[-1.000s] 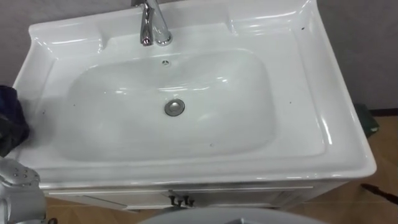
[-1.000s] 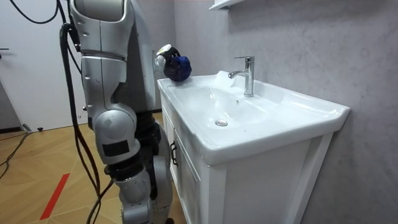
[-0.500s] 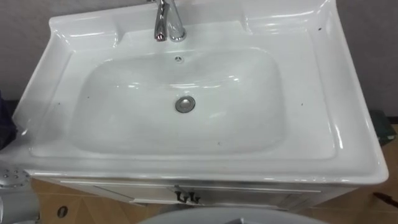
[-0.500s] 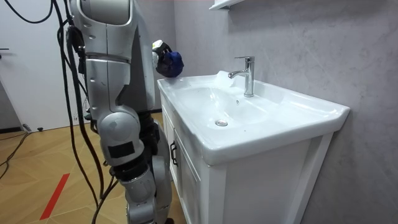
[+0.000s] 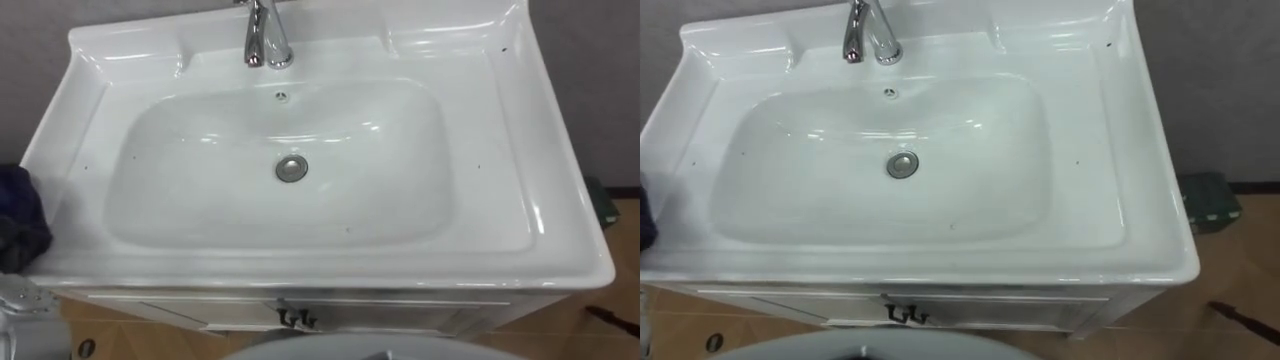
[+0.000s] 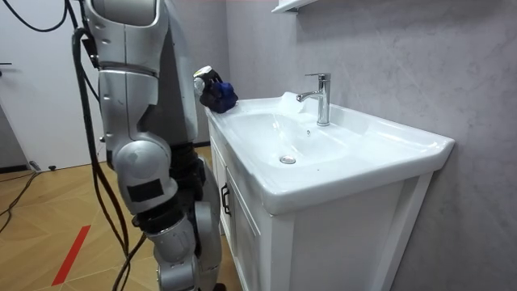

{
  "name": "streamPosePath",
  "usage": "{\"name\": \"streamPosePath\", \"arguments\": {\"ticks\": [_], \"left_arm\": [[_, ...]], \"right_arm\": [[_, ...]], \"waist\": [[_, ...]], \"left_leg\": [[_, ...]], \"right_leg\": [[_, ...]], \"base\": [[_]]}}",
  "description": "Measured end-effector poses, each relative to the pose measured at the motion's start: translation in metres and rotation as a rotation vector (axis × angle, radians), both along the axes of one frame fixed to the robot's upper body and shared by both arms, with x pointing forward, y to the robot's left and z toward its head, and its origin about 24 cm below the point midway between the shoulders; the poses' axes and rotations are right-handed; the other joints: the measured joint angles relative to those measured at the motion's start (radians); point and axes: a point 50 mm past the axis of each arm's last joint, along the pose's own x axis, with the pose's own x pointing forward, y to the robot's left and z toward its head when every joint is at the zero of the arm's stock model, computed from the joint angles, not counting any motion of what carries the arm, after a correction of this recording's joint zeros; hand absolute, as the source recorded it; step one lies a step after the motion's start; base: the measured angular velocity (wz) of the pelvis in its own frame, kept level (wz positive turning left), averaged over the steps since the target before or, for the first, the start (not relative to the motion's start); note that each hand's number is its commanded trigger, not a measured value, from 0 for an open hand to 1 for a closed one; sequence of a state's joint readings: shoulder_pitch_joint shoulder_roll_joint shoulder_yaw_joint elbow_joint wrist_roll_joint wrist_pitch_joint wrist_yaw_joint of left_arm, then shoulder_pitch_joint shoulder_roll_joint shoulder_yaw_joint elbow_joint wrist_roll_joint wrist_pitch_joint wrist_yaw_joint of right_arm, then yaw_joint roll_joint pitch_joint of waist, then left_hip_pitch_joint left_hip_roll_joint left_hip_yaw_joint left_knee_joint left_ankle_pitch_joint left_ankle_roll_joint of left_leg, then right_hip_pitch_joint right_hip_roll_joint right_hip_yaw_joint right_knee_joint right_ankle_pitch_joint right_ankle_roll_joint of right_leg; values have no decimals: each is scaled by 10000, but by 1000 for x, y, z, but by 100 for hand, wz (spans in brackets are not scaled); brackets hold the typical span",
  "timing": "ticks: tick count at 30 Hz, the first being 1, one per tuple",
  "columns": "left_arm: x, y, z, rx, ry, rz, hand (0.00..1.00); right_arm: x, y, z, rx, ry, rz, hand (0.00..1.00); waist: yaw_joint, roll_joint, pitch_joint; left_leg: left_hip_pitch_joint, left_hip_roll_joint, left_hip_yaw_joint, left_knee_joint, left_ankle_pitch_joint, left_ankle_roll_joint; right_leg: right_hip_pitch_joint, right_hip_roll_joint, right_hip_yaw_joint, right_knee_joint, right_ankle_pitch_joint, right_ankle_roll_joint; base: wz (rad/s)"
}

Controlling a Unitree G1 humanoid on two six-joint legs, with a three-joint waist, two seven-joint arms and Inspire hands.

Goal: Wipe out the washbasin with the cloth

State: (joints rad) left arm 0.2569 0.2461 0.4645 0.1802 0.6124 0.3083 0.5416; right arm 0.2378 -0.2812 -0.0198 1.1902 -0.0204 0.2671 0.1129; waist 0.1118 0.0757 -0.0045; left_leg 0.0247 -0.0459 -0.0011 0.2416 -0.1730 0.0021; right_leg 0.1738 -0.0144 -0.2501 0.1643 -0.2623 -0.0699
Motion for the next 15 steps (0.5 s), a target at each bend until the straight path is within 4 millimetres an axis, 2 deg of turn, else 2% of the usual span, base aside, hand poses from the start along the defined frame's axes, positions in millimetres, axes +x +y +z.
{"name": "streamPosePath", "arguments": {"ticks": [8, 15], "left_arm": [[3, -6, -5, -107, 227, -259, 0], [3, -6, -5, -202, 140, -229, 0]], "right_arm": [[0, 0, 0, -16, -23, -165, 0], [0, 1, 0, -68, -160, -517, 0]], "waist": [[-35, 43, -22], [-257, 97, -35]], "left_leg": [[19, -2, -16, 1, 2, 2], [13, -14, -22, -45, 2, 1]], "right_leg": [[6, 0, -14, 20, -5, 7], [22, -14, -105, 37, -5, 6]], "base": [[0], [1]]}}
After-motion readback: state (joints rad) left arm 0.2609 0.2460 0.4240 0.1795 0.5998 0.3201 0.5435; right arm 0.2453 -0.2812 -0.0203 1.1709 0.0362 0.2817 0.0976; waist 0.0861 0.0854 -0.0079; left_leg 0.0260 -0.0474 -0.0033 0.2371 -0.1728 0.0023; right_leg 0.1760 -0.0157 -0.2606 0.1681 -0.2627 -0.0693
